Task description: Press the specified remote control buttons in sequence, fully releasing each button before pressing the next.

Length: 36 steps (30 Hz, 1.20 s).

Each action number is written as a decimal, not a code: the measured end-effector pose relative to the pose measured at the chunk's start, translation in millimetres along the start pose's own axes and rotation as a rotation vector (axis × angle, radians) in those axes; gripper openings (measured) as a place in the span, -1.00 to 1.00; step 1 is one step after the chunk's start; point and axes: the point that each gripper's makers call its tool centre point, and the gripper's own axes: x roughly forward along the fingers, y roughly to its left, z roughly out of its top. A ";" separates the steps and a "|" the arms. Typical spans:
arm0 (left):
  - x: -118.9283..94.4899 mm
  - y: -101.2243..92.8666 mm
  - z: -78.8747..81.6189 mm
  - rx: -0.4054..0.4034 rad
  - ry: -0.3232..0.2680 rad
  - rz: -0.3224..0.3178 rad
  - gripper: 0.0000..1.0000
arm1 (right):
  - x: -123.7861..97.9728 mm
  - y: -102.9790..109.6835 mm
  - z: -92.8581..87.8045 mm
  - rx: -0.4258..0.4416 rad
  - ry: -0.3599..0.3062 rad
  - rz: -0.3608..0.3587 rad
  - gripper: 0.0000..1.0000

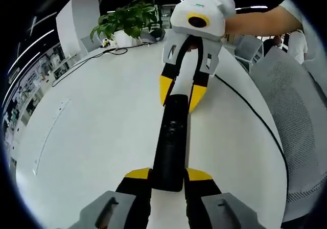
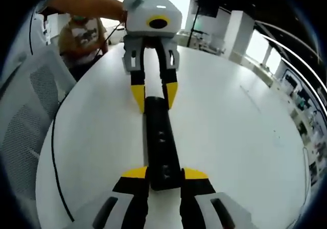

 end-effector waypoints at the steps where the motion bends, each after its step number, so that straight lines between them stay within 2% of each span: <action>1: -0.1 -0.1 0.1 -0.002 0.007 -0.001 -0.52 | -0.1 0.0 0.0 -0.001 0.001 0.000 -0.60; 8: 0.4 0.0 -1.0 -0.013 0.038 -0.022 -0.53 | -0.8 0.5 -0.6 0.007 -0.006 0.008 -0.60; 14: 2.2 -0.6 -2.4 0.015 0.059 -0.033 -0.53 | -1.1 2.0 -0.7 0.021 -0.005 0.020 -0.59; 36: 6.2 -0.9 -2.6 0.042 0.080 -0.038 -0.54 | -0.1 3.0 0.3 0.011 0.004 0.037 -0.57</action>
